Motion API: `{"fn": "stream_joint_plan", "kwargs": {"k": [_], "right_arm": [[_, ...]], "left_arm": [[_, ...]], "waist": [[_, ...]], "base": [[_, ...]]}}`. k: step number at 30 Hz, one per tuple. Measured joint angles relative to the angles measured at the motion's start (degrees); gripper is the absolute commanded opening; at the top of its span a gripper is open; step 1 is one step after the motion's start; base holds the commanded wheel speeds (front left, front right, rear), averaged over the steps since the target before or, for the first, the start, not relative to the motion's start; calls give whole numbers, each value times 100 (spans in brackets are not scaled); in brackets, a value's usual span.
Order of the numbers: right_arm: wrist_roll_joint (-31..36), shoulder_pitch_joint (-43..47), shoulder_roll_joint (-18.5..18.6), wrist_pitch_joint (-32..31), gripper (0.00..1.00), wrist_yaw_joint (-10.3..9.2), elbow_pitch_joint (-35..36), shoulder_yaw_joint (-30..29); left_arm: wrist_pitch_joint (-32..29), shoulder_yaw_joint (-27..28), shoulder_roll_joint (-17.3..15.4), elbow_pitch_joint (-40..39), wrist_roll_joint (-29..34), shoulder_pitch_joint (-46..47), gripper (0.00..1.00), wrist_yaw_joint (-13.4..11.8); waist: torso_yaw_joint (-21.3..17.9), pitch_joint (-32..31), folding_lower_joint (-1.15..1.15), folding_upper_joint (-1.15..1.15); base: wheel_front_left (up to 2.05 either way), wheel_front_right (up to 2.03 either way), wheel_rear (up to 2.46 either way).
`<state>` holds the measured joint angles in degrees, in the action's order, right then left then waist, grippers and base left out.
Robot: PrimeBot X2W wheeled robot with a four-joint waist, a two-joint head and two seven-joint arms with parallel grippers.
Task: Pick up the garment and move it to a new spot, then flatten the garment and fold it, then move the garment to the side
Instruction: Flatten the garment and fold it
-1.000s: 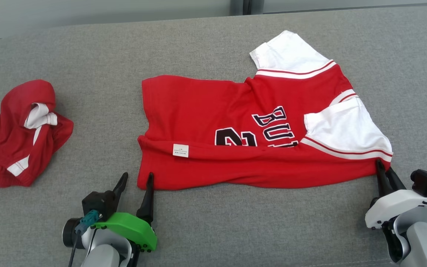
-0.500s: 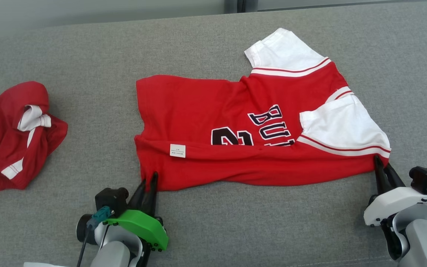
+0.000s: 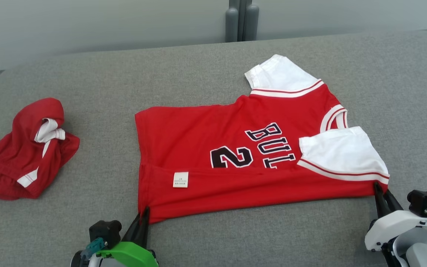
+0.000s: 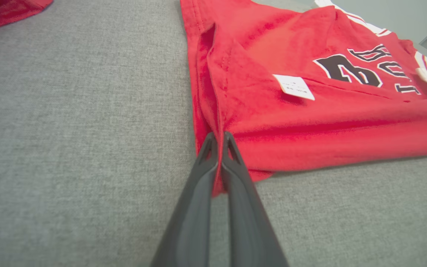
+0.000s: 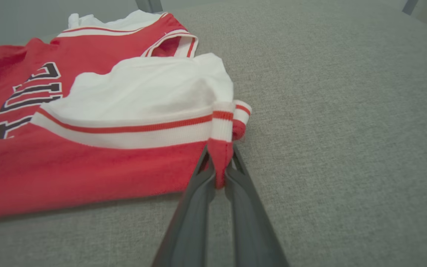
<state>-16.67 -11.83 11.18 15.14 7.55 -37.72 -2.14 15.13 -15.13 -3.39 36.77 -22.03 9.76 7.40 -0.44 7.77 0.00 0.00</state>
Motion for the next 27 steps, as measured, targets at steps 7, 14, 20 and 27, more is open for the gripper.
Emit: {"fn": "stream_joint_plan", "kwargs": {"k": [7,14,20,27], "right_arm": [[-47,277,2,-1,0,0,-86,104],[-211,609,67,-1,0,1,-127,291],[-324,819,81,-1,0,1,-152,382],[-247,792,62,-1,100,-1,-291,260]], "left_arm": [[0,77,-100,77,-54,-417,0,14],[0,159,-115,158,-52,-795,0,15],[0,201,-115,178,-3,-917,0,15],[1,309,-108,257,127,-911,100,15]], "waist": [[-5,-441,0,0],[12,-826,0,0],[78,-992,0,0],[88,-934,0,0]], "base": [[0,0,0],[0,0,0],[0,0,0],[0,0,0]]}}
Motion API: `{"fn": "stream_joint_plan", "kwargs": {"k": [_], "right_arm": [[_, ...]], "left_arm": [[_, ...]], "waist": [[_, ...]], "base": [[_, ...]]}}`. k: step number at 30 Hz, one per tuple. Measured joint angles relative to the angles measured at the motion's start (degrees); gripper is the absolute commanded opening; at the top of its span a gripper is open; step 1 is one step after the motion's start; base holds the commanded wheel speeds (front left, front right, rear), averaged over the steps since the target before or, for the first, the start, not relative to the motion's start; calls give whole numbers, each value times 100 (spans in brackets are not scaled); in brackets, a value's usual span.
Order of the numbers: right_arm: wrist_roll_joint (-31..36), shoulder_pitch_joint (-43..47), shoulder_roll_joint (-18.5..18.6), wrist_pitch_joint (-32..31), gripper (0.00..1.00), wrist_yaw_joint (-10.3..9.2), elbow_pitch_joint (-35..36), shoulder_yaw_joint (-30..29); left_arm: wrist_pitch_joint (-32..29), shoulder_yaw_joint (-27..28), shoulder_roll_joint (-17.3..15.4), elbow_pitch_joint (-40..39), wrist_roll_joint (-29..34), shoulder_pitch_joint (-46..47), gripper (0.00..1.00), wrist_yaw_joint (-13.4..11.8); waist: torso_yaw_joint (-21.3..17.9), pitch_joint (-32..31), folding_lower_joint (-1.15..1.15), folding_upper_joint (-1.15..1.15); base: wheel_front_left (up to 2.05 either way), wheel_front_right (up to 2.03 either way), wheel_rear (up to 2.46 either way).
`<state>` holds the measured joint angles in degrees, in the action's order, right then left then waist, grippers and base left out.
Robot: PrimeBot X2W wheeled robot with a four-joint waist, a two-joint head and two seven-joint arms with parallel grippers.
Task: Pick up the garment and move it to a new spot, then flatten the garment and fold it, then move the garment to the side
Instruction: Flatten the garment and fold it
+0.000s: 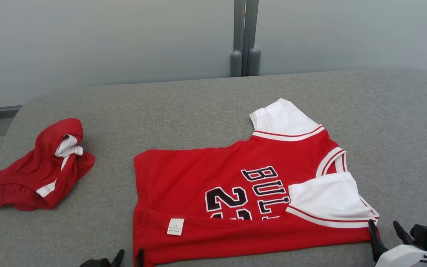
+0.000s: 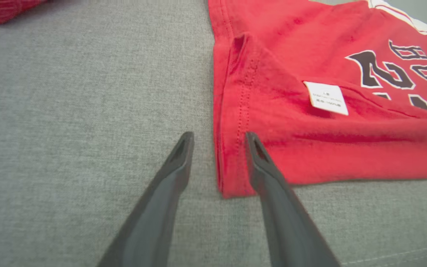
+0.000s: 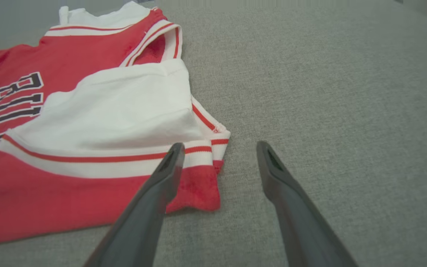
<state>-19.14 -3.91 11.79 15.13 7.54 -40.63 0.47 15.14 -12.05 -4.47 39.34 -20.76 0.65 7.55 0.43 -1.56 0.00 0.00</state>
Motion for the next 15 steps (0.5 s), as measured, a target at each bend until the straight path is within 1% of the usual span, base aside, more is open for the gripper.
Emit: {"fn": "stream_joint_plan", "kwargs": {"k": [1,3,7,10,15], "right_arm": [[126,-4,-4,0,100,0,115,-192],[226,-12,-19,0,100,-1,266,-367],[448,-68,-99,0,100,-1,579,-567],[532,-259,-130,0,100,-1,744,-556],[580,-750,-226,0,100,-1,894,-366]], "left_arm": [[-1,116,1,-40,99,3,100,-4],[0,254,1,-155,238,7,100,-37],[0,482,15,-435,458,88,100,-77],[-1,547,9,-504,633,366,100,-74],[0,435,-110,-356,871,1262,100,-48]], "waist": [[10,25,0,0],[22,49,0,0],[31,129,0,0],[40,219,0,0],[39,479,0,0]], "base": [[0,0,0],[0,0,0],[0,0,0],[0,0,0],[0,0,0]]}}
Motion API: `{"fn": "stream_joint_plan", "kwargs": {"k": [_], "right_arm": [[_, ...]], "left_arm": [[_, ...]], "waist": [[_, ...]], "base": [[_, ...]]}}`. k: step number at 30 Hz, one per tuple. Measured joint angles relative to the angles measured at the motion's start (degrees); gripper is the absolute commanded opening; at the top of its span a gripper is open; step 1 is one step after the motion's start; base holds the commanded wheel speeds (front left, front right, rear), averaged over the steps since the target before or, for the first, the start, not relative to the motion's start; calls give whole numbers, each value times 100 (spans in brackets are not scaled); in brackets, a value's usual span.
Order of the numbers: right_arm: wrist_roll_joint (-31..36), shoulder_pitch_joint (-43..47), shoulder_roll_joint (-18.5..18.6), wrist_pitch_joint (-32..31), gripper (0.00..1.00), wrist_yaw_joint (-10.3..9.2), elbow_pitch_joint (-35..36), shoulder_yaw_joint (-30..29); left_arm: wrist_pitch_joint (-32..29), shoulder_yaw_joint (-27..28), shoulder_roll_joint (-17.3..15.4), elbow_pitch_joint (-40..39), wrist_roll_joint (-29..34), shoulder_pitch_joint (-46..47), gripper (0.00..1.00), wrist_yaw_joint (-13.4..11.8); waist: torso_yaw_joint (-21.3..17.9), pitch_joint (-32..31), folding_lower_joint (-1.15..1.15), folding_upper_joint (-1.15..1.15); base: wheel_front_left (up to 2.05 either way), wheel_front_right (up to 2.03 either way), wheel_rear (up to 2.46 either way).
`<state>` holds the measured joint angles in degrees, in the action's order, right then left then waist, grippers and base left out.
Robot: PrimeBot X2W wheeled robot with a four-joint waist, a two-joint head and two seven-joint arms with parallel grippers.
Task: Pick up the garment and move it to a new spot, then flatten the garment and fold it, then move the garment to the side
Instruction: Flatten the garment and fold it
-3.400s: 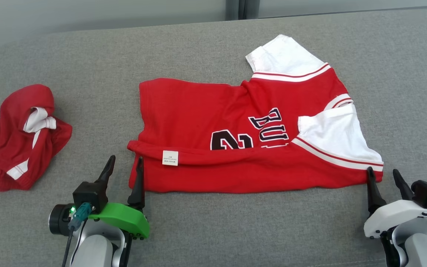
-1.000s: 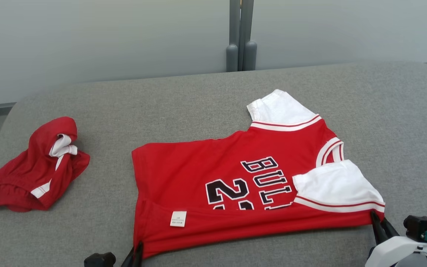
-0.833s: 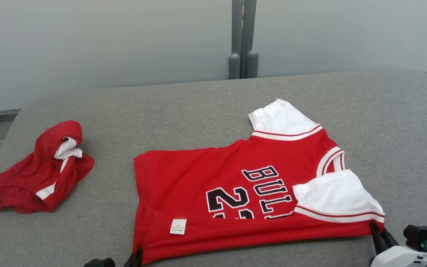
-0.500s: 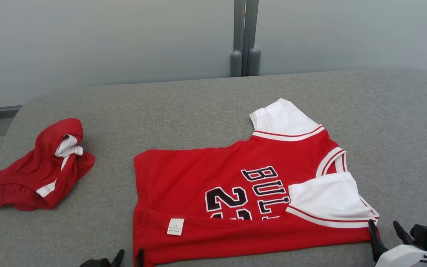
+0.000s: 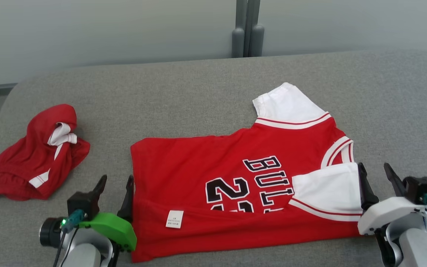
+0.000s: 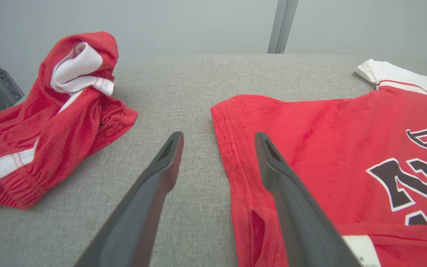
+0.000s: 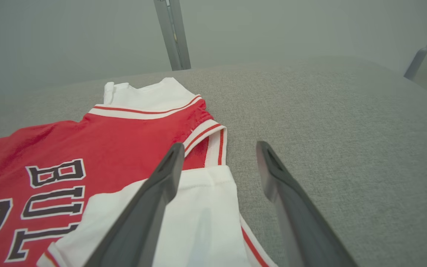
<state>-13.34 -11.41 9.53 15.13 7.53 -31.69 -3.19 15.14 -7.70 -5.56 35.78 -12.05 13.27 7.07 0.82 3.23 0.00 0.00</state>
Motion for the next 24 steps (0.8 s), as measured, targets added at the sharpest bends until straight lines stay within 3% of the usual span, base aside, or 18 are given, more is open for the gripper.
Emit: {"fn": "stream_joint_plan", "kwargs": {"k": [9,21,24], "right_arm": [[0,-573,-146,0,100,0,59,398],[-76,-663,-119,0,100,0,98,366],[-103,-726,-116,0,100,0,138,359]], "left_arm": [[0,-403,-116,1063,22,1357,100,27],[-2,-750,-192,2074,-944,2052,100,33],[-3,-1112,-222,2145,-1311,2232,100,33]], "waist": [[-90,608,0,0],[-351,1075,0,0],[-400,1152,0,0]], "base": [[0,0,0],[0,0,0],[0,0,0]]}}
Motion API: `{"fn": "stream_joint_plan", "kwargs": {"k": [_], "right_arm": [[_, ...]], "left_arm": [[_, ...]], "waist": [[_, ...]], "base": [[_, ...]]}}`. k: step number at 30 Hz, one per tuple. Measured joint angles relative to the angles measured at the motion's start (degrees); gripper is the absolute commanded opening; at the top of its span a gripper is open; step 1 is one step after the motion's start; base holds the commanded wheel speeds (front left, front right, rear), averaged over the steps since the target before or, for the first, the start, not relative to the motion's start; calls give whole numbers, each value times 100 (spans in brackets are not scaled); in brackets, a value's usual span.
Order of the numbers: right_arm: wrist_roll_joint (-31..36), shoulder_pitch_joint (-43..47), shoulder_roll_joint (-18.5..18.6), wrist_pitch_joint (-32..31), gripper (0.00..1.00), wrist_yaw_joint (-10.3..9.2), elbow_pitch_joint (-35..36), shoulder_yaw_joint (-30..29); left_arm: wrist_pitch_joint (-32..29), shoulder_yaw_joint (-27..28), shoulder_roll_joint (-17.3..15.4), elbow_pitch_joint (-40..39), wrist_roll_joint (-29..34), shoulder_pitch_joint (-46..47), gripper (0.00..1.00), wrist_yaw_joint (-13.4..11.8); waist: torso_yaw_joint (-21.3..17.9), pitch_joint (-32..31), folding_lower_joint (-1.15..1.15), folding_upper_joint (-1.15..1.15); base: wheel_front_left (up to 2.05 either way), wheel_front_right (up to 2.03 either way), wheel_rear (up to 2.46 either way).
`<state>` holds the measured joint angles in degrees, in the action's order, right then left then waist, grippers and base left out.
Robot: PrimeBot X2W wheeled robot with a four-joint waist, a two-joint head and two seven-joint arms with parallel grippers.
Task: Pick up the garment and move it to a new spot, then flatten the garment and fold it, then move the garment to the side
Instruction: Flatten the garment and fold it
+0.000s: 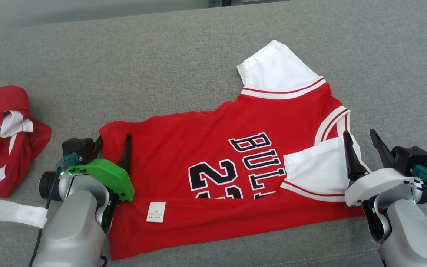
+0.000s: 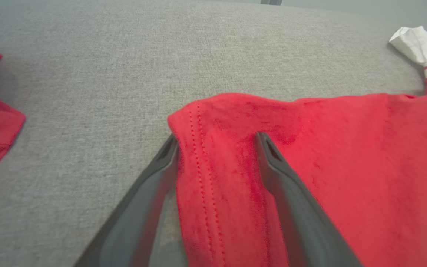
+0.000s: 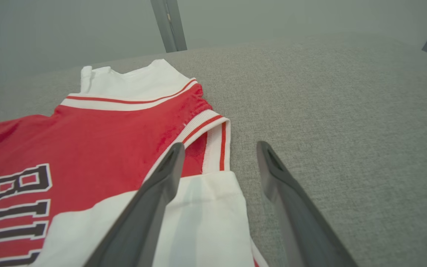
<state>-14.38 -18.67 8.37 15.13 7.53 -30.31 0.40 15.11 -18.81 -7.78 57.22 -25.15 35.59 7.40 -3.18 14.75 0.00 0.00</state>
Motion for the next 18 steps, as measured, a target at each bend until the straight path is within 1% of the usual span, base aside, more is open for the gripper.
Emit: {"fn": "stream_joint_plan", "kwargs": {"k": [4,8,17,18], "right_arm": [[1,-25,-1,0,100,0,20,-24],[1,-23,-4,0,100,0,19,-41],[2,-70,4,0,100,0,19,0],[3,-97,23,0,100,0,31,19]], "left_arm": [[1,-335,-73,-138,-380,49,100,0],[0,-538,-175,-301,-572,53,100,0],[1,-823,-346,-702,-1080,54,100,0],[1,-849,-364,-717,-1122,56,98,0]], "waist": [[26,7,0,0],[59,-7,0,0],[95,45,0,0],[96,63,0,0]], "base": [[0,0,0],[0,0,0],[0,0,0],[0,0,0]]}}
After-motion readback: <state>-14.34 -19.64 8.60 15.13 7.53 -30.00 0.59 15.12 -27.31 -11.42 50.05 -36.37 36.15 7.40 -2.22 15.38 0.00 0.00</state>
